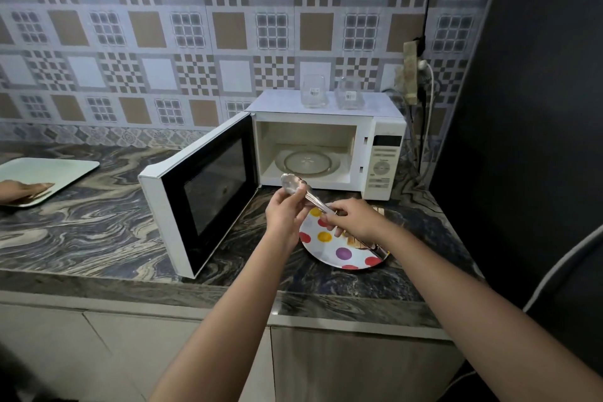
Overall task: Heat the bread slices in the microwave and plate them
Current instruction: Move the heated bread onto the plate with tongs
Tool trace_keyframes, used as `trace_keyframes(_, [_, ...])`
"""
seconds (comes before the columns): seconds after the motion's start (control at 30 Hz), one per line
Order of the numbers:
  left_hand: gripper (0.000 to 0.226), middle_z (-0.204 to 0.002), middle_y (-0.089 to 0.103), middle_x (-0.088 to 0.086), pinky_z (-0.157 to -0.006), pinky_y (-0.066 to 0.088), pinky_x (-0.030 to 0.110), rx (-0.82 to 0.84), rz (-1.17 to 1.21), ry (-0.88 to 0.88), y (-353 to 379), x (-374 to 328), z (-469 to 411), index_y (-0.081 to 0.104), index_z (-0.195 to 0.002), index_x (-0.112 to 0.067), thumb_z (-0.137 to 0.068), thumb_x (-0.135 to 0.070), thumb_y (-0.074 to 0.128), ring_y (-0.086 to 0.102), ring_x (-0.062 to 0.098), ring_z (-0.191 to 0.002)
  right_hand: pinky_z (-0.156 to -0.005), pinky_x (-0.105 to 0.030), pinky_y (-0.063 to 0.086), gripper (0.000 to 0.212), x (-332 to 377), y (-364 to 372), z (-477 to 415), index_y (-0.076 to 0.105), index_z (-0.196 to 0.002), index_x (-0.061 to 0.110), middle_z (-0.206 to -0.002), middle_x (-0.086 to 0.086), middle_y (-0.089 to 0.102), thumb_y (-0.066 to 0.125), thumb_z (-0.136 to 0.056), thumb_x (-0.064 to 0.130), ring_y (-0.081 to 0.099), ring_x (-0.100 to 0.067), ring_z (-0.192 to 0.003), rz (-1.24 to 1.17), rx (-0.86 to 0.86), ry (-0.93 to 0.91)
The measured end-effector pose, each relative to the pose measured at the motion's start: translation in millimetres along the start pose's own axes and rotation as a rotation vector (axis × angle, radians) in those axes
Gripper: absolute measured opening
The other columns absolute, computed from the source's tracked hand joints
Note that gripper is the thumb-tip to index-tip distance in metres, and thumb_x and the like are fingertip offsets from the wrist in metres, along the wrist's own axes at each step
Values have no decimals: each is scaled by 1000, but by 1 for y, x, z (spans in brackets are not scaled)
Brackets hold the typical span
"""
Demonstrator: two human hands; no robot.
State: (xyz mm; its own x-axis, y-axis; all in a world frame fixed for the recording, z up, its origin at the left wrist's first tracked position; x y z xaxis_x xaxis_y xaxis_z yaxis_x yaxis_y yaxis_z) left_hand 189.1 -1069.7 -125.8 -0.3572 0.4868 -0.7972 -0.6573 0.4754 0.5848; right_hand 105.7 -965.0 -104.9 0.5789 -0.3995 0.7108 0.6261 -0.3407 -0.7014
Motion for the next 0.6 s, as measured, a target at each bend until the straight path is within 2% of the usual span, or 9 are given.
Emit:
trace_keyframes(0.1, [6, -79, 63, 6, -61, 58, 22, 29, -31, -17, -9, -1, -16, 57, -86, -7, -86, -5, 63, 65, 12, -66, -62, -26, 47, 28, -4, 10, -16, 63, -110, 8, -73, 0, 62, 57, -92, 29, 59, -13, -62, -28, 31, 35])
trace_keyframes(0.13, [6, -81, 63, 6, -61, 57, 21, 31, -42, -28, -12, -1, -23, 58, -87, -7, -86, -5, 63, 64, 12, -68, -67, -31, 51, 24, -4, 14, -22, 63, -105, 9, -73, -1, 62, 57, -92, 28, 59, -14, -63, -36, 47, 45])
trace_keyframes(0.2, [6, -81, 64, 6, -59, 57, 21, 24, -71, -61, -20, 1, -40, 57, -84, -8, -86, -4, 62, 65, 14, -71, -76, -38, 53, 16, -7, 19, -36, 62, -85, 15, -73, -3, 64, 56, -92, 28, 59, -17, -67, -7, 68, 66])
trace_keyframes(0.27, [10, -79, 64, 8, -58, 57, 20, 20, -104, -103, -28, 4, -58, 56, -80, -8, -88, -3, 59, 66, 14, -67, -74, -37, 52, 23, -12, 23, -51, 55, -71, 20, -70, -2, 64, 56, -91, 29, 60, -18, -70, 26, 56, 101])
trace_keyframes(0.37, [11, -78, 64, 10, -60, 55, 18, 16, -221, -134, -41, 8, -85, 58, -82, -6, -91, -3, 52, 65, 12, -63, -58, -25, 42, 22, -24, 32, -72, 54, -75, 18, -69, 2, 60, 52, -93, 30, 58, -16, -69, 61, 61, 168])
trace_keyframes(0.43, [15, -79, 63, 8, -66, 49, 20, 11, -334, -143, -54, 18, -104, 59, -87, -8, -93, -2, 46, 61, 14, -69, -54, -23, 36, 21, -36, 40, -84, 54, -79, 16, -70, 0, 57, 50, -95, 30, 54, -17, -68, 64, 64, 224])
trace_keyframes(0.5, [18, -77, 62, 8, -68, 45, 23, -16, -502, -112, -73, 28, -123, 61, -86, -9, -90, 1, 48, 58, 20, -75, -57, -27, 34, 25, -53, 49, -95, 49, -73, 17, -70, -4, 53, 49, -94, 29, 51, -20, -67, 62, 56, 286])
trace_keyframes(0.57, [16, -85, 65, 12, -72, 42, 27, 21, -790, -43, -91, 40, -140, 68, -87, -5, -87, 1, 53, 59, 23, -86, -61, -29, 36, 29, -73, 57, -105, 46, -69, 18, -70, -5, 52, 49, -94, 31, 51, -21, -68, 86, 41, 364])
trace_keyframes(0.6, [17, -94, 66, 12, -75, 40, 25, 51, -940, -24, -99, 46, -145, 69, -95, -2, -86, 0, 54, 60, 23, -92, -61, -28, 37, 30, -81, 60, -109, 45, -67, 19, -70, -4, 52, 49, -94, 32, 51, -20, -67, 107, 33, 404])
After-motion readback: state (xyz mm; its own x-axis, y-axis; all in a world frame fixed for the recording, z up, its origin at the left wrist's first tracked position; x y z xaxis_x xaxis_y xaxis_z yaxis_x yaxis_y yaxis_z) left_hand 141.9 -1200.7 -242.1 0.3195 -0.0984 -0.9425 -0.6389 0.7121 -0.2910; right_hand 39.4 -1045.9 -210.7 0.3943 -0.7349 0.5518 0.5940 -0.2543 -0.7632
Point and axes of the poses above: each hand's wrist, its own z-axis away from the middle knuckle, its own y-axis out of the palm, x = y × z, the point moved 7 cm from there along -z, towards the middle knuckle
